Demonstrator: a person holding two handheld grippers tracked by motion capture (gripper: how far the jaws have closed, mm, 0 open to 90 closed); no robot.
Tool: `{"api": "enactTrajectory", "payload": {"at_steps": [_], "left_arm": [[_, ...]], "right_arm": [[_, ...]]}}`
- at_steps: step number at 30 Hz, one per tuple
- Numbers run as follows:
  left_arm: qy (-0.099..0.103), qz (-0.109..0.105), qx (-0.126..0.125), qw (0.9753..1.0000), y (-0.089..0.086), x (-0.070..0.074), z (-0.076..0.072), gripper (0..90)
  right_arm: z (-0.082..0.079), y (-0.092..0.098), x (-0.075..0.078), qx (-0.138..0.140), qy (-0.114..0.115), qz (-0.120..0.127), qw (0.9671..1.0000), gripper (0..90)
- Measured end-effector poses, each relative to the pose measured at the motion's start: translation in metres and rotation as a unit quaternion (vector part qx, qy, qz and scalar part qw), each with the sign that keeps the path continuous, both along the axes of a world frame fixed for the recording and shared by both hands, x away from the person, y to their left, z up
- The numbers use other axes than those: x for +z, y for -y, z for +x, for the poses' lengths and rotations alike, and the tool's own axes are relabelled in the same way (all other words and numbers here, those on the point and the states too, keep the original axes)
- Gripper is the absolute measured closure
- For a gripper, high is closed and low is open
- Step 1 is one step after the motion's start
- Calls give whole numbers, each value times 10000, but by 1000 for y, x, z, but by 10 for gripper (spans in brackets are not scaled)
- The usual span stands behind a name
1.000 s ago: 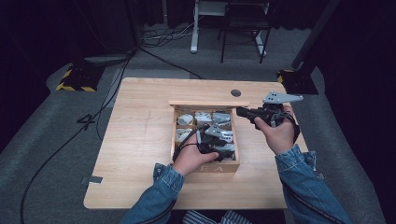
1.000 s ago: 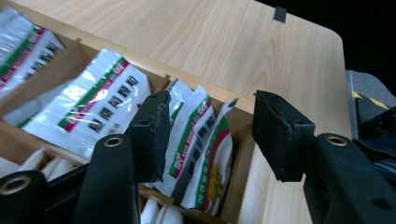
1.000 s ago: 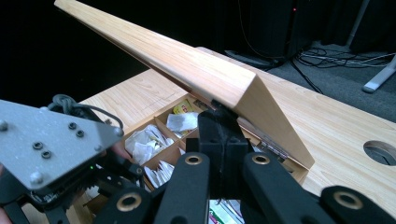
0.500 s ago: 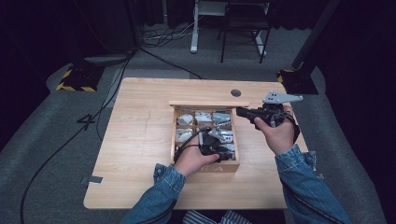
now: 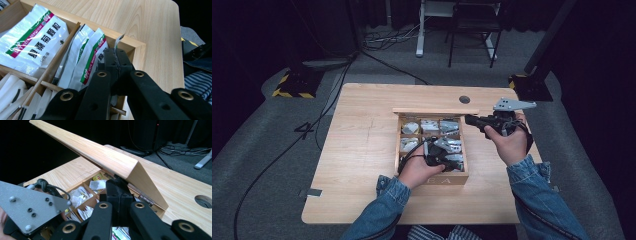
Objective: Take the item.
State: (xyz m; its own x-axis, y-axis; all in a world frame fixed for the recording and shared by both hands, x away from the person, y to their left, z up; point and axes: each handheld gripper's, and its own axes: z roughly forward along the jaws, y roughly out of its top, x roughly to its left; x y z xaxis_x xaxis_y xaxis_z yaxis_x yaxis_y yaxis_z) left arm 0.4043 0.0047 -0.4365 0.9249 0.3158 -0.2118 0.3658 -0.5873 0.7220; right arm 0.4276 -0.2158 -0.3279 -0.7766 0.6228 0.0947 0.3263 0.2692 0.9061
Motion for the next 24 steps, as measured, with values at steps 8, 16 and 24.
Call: {"api": "enactTrajectory", "payload": {"at_steps": [8,16,24], "left_arm": [[286,-445,-9,9986,-7,17,-5,900],[516,-747,29,9959,-14,32,-13,900],[732,-1054,79,9917,-26,47,-17,900]], "right_arm": [[0,0,0,-1,1,-6,10000,900],[0,0,1,-10,1,-22,10000,900],[0,0,0,-4,13,-14,10000,900]]}}
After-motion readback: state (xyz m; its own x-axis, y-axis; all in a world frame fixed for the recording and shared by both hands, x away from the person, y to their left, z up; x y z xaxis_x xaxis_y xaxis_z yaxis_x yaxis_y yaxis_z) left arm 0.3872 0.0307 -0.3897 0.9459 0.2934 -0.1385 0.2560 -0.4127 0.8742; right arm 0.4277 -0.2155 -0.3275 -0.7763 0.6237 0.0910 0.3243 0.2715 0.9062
